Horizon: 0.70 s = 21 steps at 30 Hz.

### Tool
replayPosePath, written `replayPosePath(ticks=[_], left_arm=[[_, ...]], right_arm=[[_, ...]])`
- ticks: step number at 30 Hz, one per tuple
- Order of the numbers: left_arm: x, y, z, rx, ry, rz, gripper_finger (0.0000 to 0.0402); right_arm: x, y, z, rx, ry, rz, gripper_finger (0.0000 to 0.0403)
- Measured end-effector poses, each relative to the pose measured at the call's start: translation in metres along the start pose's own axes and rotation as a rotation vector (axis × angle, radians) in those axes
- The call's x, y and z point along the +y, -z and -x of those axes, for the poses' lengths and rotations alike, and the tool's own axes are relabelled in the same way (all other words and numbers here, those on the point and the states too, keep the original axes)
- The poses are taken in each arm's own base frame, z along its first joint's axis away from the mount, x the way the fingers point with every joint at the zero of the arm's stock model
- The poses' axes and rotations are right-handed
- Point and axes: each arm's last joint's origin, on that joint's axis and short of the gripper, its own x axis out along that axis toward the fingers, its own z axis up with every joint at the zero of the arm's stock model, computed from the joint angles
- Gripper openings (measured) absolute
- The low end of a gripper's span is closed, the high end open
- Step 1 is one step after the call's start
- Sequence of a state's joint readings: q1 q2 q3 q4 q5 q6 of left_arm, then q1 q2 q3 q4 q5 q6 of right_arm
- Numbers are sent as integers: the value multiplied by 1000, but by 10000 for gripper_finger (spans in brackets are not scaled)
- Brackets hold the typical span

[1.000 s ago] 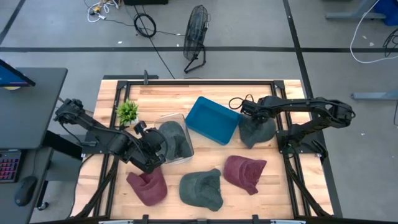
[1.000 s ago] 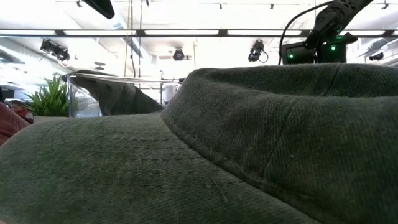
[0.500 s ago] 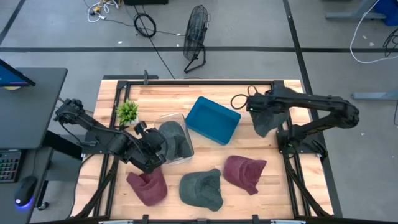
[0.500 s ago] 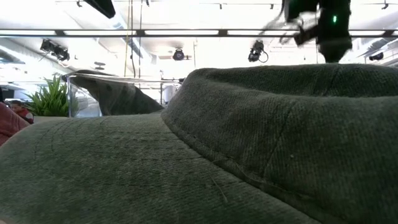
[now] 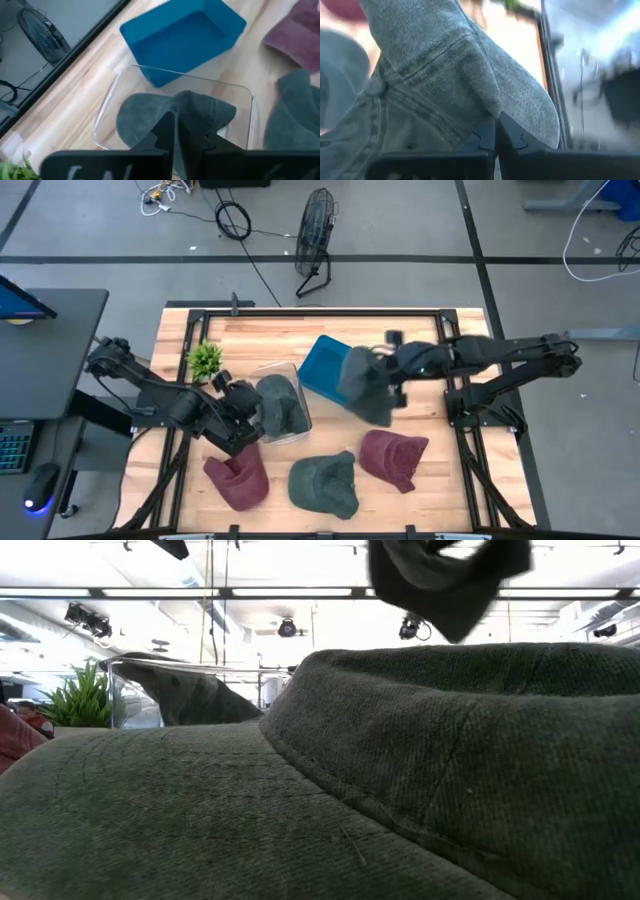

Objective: Pick & Place hat
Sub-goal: Put the top gray cap into the transparent bin

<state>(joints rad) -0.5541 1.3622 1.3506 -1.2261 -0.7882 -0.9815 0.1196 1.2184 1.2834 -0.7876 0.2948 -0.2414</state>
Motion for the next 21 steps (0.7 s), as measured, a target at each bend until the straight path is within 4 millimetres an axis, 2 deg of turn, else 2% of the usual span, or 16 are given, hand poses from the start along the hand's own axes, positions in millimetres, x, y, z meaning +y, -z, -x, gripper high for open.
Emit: replayPosePath(ticks=[4,10,14,21], left_arm=[[14,-1,8,-9,-18,26,5],[31,-4,19,-52,-19,71,4],[35,-6,21,-81,-26,73,4],[35,-7,22,-100,-36,39,3]], right_arm=[[16,-27,-25,-165,10,94,0],[36,-58,-88,-362,44,161,0],[39,-63,-131,-441,51,140,0],[37,-58,-189,-398,68,97,0]])
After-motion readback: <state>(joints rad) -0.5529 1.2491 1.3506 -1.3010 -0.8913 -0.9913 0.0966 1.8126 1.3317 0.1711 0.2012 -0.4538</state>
